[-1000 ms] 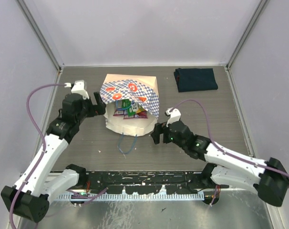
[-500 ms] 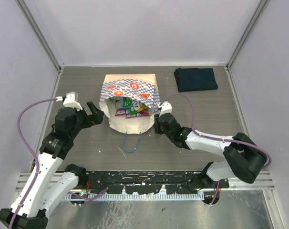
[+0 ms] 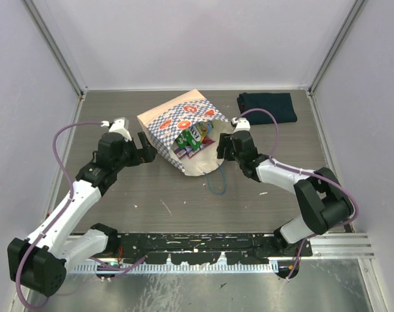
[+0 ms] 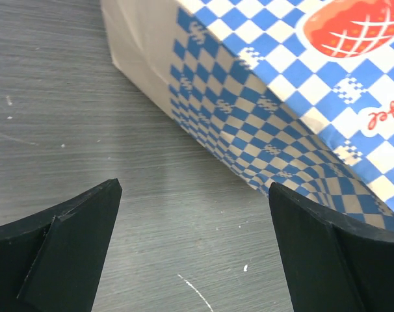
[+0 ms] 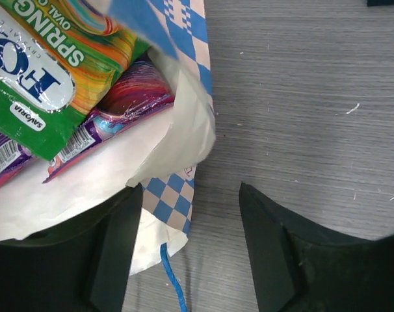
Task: Take the snacks out of the paper bag
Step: Adjust the paper bag at the center of the board.
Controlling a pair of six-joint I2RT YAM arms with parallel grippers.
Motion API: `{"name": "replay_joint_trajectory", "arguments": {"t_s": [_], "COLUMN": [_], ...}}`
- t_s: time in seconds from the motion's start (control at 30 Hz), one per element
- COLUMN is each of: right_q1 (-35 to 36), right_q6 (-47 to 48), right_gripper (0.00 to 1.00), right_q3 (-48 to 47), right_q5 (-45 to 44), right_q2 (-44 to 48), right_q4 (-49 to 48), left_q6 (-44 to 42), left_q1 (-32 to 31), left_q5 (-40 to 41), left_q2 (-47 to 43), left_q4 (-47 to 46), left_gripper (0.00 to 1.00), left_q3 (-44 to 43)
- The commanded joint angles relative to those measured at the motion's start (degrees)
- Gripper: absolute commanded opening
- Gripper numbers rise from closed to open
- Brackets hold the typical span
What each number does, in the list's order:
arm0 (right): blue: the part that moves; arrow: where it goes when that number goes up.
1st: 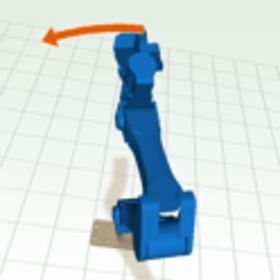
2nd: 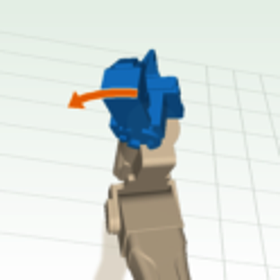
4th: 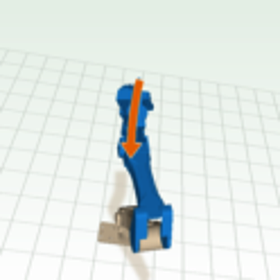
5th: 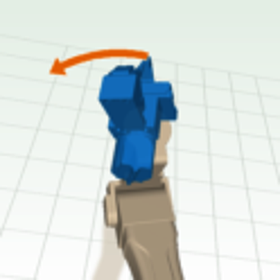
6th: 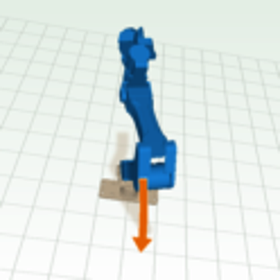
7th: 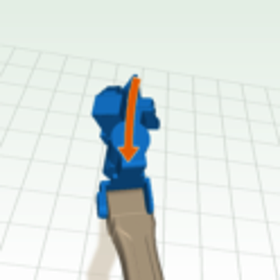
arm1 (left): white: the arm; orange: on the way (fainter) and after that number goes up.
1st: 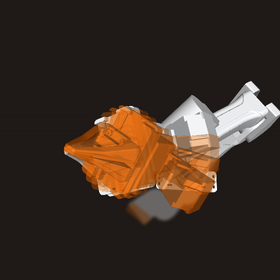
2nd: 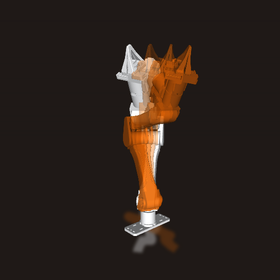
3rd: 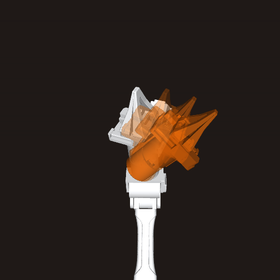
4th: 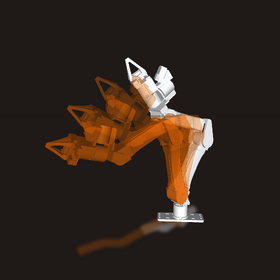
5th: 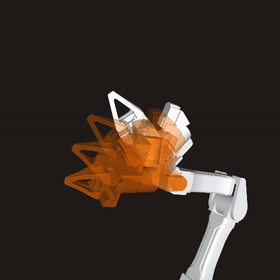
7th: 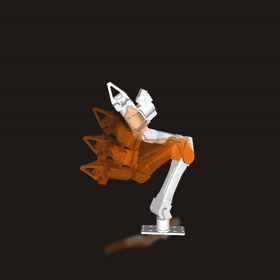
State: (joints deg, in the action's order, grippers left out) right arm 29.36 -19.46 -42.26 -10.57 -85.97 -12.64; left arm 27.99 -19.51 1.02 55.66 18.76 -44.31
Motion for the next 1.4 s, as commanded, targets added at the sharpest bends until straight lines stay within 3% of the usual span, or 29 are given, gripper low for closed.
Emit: {"name": "replay_joint_trajectory", "arguments": {"t_s": [0.0,0.13,0.23,0.33,0.43,0.5,0.73,0.93,1.17,1.37], "right_q1": [-0.1,1.1,8.0,15.6,17.7,17.8,17.8,17.8,17.9,17.9], "right_q6": [-0.5,-1.5,3.6,8.3,9.8,11.3,10.0,8.5,5.0,0.9], "right_gripper": [0.71,0.73,0.73,0.78,0.90,0.92,0.95,0.94,0.71,0.35], "right_q3": [2.9,14.1,20.7,21.4,19.7,17.1,7.8,1.3,-3.6,-3.5], "right_q5": [2.7,2.4,0.3,1.6,7.3,11.3,24.1,28.4,29.8,31.0], "right_q2": [5.2,16.4,24.9,28.7,24.0,17.3,-0.2,-8.1,-15.1,-17.8], "right_q4": [-5.5,-12.2,-16.1,-17.3,-20.6,-23.5,-39.8,-44.0,-45.6,-49.3], "left_q6": [0.3,-0.5,-2.1,-4.1,-5.1,-5.1,-4.0,-2.0,-0.6,-0.1], "left_q1": [-1.8,-1.8,-1.8,-1.8,-1.8,-1.8,-1.8,-1.8,-1.8,-1.8], "left_q5": [0.0,1.3,1.4,1.0,0.4,-0.4,0.0,-0.4,-2.7,-3.0], "left_q2": [1.3,3.8,4.8,5.8,6.5,6.3,4.7,5.8,7.5,6.4], "left_q4": [-5.7,-6.4,-7.7,-8.2,-8.8,-9.4,-10.5,-13.0,-14.6,-13.4], "left_gripper": [0.99,0.99,0.99,0.99,0.99,0.99,0.99,0.98,0.98,0.99], "left_q3": [-0.3,-1.9,-3.9,-5.5,-5.9,-5.7,-4.4,-3.4,-3.1,-2.0]}}
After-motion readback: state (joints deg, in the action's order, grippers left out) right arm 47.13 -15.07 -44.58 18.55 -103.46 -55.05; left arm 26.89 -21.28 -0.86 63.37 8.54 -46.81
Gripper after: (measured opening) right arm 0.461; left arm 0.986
